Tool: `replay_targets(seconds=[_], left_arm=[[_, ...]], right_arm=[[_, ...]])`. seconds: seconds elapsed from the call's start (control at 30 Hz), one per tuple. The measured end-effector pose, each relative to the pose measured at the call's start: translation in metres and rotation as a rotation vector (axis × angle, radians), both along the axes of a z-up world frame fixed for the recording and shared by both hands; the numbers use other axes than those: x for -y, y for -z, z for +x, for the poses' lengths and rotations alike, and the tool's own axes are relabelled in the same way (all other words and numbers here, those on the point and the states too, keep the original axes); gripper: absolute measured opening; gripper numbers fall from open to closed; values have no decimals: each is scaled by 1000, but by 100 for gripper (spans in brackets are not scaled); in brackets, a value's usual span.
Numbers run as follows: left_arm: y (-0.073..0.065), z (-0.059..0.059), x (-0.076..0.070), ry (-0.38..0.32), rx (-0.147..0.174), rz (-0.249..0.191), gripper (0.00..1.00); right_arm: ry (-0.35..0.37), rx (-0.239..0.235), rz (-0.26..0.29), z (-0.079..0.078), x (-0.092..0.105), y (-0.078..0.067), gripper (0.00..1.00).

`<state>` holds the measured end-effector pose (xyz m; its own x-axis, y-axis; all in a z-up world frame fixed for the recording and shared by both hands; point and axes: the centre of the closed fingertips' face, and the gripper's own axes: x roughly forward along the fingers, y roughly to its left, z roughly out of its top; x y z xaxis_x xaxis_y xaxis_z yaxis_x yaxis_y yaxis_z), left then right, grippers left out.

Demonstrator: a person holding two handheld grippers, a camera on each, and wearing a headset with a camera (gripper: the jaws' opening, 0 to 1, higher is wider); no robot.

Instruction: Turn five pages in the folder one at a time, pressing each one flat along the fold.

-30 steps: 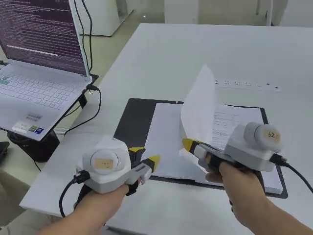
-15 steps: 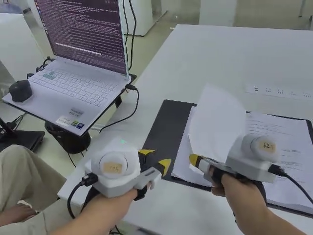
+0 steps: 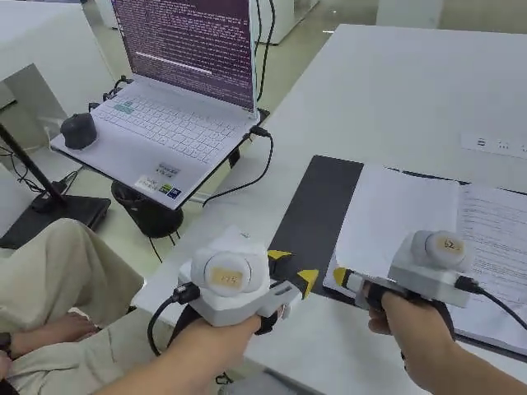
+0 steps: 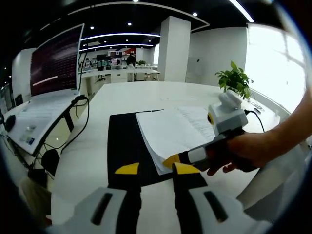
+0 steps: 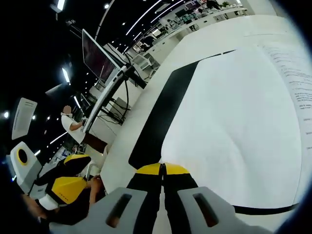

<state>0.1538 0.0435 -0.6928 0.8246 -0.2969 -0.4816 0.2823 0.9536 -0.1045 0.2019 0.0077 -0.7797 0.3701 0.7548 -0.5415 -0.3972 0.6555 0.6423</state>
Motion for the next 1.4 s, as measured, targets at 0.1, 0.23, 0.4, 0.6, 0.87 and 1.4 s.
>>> replay_targets(seconds=[0.1, 0.23, 0.4, 0.6, 0.87, 1.4], left_arm=[[3, 1, 0, 5, -10, 5, 24], [10, 3, 4, 26, -28, 23, 24], [21, 10, 12, 59, -48, 43, 24], [39, 23, 36, 118, -73, 74, 23], [64, 52, 63, 155, -87, 93, 23], [96, 61, 63, 112, -124, 133, 20]], right_arm=[[4, -4, 19, 0, 0, 0, 0], [-15, -25, 121, -6, -7, -8, 11], [40, -19, 160, 4, 17, -20, 11], [126, -1, 186, 31, 62, -28, 10], [193, -8, 182, 59, 111, -28, 5], [277, -65, 189, 95, 144, -8, 0]])
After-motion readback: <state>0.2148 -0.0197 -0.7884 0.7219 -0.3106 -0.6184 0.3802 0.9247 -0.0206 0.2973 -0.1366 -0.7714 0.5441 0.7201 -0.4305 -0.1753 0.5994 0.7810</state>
